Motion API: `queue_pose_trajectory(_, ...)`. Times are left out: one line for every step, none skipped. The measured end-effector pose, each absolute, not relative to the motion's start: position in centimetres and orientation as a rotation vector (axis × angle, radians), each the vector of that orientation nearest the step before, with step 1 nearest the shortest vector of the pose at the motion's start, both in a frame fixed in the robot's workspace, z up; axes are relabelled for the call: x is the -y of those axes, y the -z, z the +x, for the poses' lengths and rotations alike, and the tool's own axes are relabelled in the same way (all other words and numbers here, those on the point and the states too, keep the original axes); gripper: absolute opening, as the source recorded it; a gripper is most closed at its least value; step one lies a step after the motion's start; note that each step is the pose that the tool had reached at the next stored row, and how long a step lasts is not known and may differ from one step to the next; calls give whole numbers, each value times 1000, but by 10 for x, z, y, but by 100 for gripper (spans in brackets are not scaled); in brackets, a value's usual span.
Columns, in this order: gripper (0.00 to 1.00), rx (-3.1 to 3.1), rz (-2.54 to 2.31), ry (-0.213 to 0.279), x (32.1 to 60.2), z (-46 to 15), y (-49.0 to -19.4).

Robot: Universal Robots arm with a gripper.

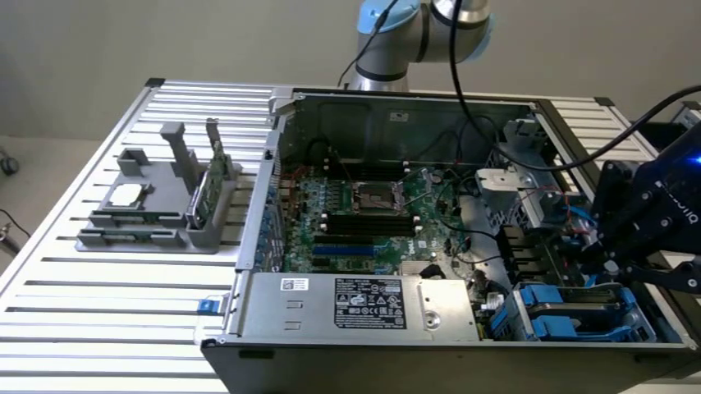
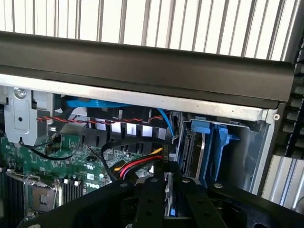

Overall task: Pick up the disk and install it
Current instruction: 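Insert the first disk wire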

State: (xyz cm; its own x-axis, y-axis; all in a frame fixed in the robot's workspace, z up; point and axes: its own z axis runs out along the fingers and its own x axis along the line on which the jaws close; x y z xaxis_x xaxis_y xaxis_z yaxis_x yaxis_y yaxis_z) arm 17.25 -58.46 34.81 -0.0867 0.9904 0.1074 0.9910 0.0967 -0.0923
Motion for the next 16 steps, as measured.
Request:
queue_pose_trajectory(16, 2207, -2031, 5, 585, 173, -349)
queue_pose_trajectory(16, 2198, -2040, 4, 585, 173, -349)
queue_pose_trajectory(16, 2190, -2049, 3, 585, 173, -350)
queue_pose_trajectory(16, 2184, -2058, 2, 585, 173, -350)
queue_pose_trajectory(16, 2177, -2067, 0, 585, 173, -350)
queue_pose_trajectory(16, 2170, -2079, -4, 585, 173, -351)
queue_pose_trajectory(16, 2164, -2089, -9, 585, 173, -351)
queue_pose_trajectory(16, 2159, -2101, -14, 585, 173, -351)
queue_pose_trajectory(16, 2154, -2112, -20, 585, 173, -351)
queue_pose_trajectory(16, 2149, -2123, -27, 585, 173, -351)
queue_pose_trajectory(16, 2144, -2135, -33, 585, 173, -351)
queue_pose_trajectory(16, 2140, -2146, -40, 585, 173, -351)
queue_pose_trajectory(16, 2135, -2158, -47, 585, 173, -351)
queue_pose_trajectory(16, 2129, -2170, -54, 585, 173, -351)
queue_pose_trajectory(16, 2123, -2181, -60, 585, 173, -351)
queue_pose_trajectory(16, 2117, -2193, -66, 585, 173, -351)
